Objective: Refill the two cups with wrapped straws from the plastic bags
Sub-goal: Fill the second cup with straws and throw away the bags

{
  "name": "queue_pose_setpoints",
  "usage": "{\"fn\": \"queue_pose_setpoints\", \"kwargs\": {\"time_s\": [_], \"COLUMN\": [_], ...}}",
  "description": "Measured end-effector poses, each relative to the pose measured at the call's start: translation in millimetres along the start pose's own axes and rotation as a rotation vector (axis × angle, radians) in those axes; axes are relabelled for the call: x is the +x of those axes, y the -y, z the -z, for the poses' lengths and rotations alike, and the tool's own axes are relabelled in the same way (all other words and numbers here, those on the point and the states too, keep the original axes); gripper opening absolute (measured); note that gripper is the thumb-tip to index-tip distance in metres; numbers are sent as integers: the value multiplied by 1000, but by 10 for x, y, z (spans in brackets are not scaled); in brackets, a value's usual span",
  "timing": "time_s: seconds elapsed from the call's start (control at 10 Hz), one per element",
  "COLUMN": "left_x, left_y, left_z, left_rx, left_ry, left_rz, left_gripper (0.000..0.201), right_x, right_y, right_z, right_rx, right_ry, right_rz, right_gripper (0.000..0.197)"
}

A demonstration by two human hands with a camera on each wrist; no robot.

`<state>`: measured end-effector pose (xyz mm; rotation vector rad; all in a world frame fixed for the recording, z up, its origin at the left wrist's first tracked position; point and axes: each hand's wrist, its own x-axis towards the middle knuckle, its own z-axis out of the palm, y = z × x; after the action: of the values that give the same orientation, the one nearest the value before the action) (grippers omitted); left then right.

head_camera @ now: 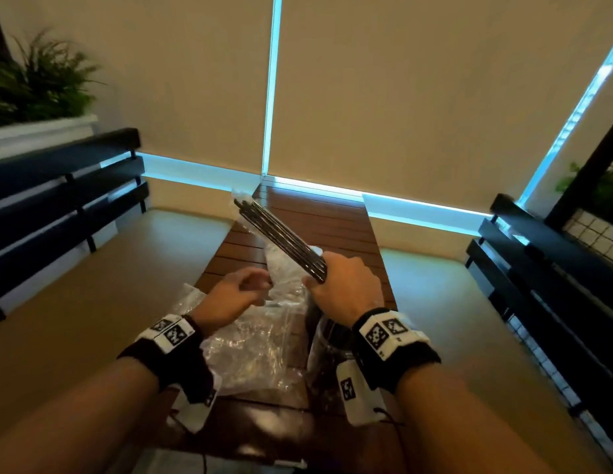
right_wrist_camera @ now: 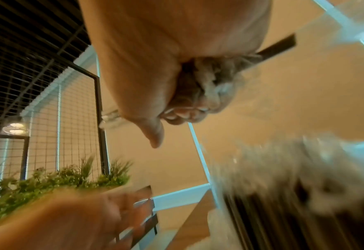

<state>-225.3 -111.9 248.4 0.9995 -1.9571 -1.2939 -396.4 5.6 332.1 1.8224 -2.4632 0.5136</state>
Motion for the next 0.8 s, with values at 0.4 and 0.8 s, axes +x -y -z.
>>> {"fn": "queue_pose_setpoints", "kwargs": {"time_s": [0.4, 0.8], "left_x": [-54, -70], "left_y": [-1386, -1442], "left_z": [-220, -450], "left_rx": [-550, 147], "left_ry": [-232, -233], "left_rz": [-116, -465], "left_gripper": [40, 28], "right_x": [-139, -1], "right_y": [262, 414], "right_z": [-230, 976], "right_rx": [487, 505], "right_ry": [41, -589], "right_rz": [200, 339], "right_gripper": [53, 43]}}
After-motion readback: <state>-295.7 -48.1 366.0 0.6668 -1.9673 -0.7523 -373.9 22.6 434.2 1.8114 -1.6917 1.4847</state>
